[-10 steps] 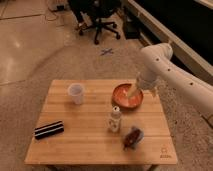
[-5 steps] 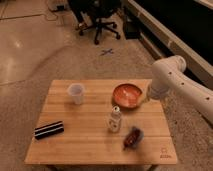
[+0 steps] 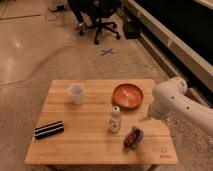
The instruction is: Place the pepper in the ceramic cup
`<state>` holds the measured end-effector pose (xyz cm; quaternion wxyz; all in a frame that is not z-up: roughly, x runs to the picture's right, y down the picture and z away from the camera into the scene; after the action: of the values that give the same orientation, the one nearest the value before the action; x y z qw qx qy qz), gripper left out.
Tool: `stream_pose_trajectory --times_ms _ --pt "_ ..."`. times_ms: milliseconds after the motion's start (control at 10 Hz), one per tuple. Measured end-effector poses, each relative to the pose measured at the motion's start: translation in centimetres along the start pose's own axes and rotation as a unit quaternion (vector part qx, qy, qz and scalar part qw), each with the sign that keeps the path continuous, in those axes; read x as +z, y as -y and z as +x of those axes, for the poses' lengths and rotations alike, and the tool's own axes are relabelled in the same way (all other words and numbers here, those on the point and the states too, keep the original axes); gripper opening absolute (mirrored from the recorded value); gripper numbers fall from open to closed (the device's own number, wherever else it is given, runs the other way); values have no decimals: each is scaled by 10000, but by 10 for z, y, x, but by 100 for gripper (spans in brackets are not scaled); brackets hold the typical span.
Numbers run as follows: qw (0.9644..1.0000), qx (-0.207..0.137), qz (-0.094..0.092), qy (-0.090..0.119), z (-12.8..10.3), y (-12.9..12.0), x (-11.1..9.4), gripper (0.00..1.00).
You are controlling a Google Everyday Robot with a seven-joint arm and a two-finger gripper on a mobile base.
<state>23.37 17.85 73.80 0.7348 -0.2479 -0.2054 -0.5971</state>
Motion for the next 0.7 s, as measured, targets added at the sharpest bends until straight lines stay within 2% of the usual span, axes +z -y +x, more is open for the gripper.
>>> stream_pose_trajectory --times_ms 300,700 --pt "9999 16 117 -75 -24 29 16 80" --pt "9997 -65 202 -143 -37 45 47 80"
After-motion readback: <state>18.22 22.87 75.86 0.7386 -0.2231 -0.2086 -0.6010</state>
